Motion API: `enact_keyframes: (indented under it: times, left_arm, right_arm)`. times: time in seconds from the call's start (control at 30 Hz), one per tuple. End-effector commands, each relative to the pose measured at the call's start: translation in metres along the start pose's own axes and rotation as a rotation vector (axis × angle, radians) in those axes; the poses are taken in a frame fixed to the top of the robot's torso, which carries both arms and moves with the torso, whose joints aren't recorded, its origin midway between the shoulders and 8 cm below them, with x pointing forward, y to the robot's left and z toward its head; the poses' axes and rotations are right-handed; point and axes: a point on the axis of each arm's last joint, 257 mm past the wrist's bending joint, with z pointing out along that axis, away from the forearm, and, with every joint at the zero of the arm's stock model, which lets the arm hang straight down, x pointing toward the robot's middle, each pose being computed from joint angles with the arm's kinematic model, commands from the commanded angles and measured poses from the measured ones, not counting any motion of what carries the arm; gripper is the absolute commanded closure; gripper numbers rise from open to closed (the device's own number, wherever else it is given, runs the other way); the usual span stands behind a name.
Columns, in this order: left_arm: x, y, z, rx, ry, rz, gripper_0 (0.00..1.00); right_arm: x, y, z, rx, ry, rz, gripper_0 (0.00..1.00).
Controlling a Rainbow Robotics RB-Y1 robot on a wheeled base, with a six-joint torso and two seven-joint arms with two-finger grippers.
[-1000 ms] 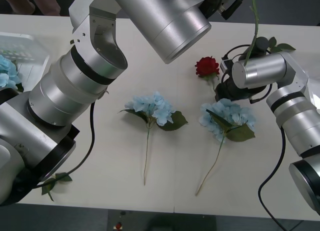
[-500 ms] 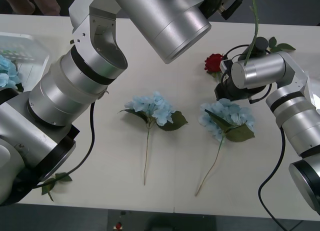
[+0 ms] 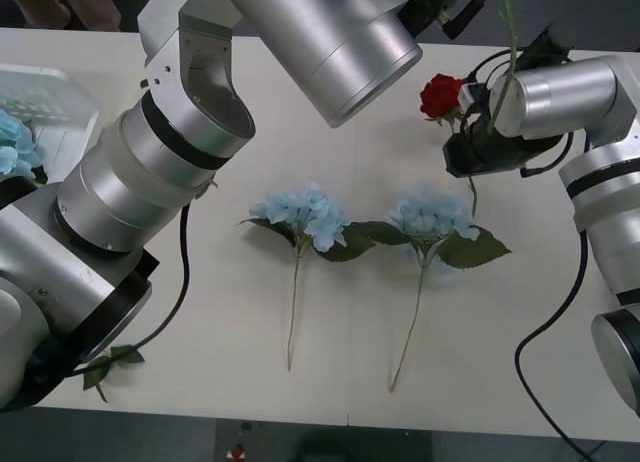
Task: Put the red flowers into the right box and the blue flowers into the left box
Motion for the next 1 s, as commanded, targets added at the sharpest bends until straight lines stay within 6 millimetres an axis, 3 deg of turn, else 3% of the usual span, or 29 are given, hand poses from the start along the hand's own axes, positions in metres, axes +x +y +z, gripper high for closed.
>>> enact_keyframes:
  times: [0.03,0.13,0.4,0.6,0.73,1.0]
  left_arm:
    - [-0.004,-0.039,-0.01,0.078,-0.009,0.004,1.0]
    - [-0.004,-0.039,-0.01,0.078,-0.009,0.004,1.0]
    - [-0.004,-0.039,-0.01,0.078,-0.009,0.004,1.0]
    - [-0.004,-0.039,-0.01,0.078,-0.009,0.004,1.0]
    - [-0.004,-0.039,-0.01,0.078,-0.009,0.004,1.0]
    - [-0.004,-0.039,-0.01,0.078,-0.009,0.004,1.0]
  right_arm:
    - [-0.032,-0.026,-0.049,0.028,-0.064,0.025,1.0]
    - [-0.032,-0.038,-0.066,0.037,-0.059,0.042,1.0]
    - [-0.028,-0.093,-0.133,0.044,-0.064,0.167,1.0]
    - [-0.007,-0.146,-0.182,0.06,-0.087,0.292,1.0]
    - [0.025,-0.191,-0.208,0.16,-0.114,0.323,1.0]
    - [0.093,-0.26,-0.234,0.335,-0.112,0.381,1.0]
